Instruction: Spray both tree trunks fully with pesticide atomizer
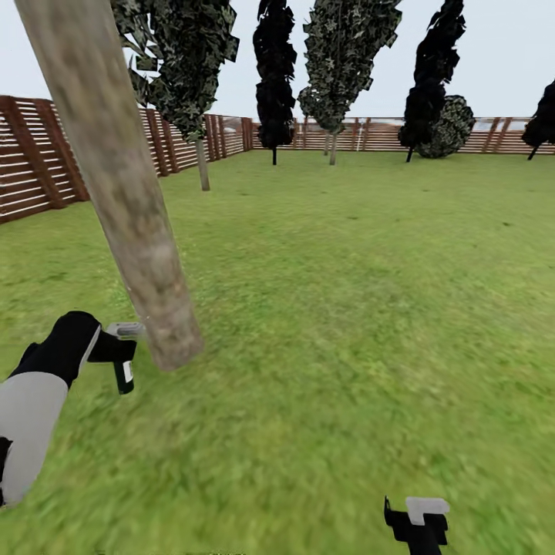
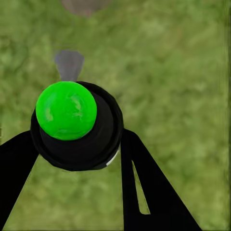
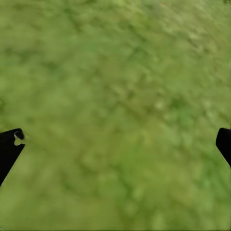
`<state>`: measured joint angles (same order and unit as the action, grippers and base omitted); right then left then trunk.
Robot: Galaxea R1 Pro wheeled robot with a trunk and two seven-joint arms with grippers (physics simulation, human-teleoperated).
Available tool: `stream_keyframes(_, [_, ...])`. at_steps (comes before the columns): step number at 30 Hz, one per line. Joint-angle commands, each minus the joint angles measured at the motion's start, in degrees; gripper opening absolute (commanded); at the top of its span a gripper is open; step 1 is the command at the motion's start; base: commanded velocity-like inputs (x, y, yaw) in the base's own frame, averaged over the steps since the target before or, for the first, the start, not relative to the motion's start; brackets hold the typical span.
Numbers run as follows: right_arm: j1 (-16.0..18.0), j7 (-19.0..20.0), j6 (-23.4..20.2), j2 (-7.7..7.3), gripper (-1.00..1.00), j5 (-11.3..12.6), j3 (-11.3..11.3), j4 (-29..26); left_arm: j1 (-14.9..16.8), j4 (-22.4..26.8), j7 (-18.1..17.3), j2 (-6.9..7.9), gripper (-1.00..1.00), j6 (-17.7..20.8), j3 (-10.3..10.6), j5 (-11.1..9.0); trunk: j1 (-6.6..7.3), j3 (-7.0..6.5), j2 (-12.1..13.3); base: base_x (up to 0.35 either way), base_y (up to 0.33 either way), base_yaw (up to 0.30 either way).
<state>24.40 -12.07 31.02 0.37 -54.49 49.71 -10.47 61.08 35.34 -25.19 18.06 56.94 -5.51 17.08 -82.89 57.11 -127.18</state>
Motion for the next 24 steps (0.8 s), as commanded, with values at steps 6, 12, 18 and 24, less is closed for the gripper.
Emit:
stream_keyframes(6, [0.0,-0.3,0.1,-0.01,1.0,-0.6,0.3,0.0,4.3,0.2,-0.6,-0.53,-1.0,0.9,0.0,1.0,0.01,0.06,0.0,0.0,0.0,0.259])
stream_keyframes(12, [0.0,-0.4,0.1,-0.02,1.0,-0.6,0.4,0.0,4.5,0.6,-0.6,-0.39,-1.0,1.0,0.0,1.1,0.01,0.06,0.0,0.276,0.0,0.015])
stream_keyframes(18, [0.0,-0.4,0.1,-0.02,1.0,-0.6,0.3,0.0,4.6,0.7,-1.1,-0.35,-1.0,0.8,2.7,1.0,0.01,0.06,0.0,0.128,0.0,0.0])
stream_keyframes(24, [0.0,-0.4,0.1,-0.02,1.0,-0.6,0.3,0.0,4.6,0.7,-7.8,0.38,-1.0,0.3,5.7,1.1,0.01,0.06,0.0,0.001,0.0,0.0])
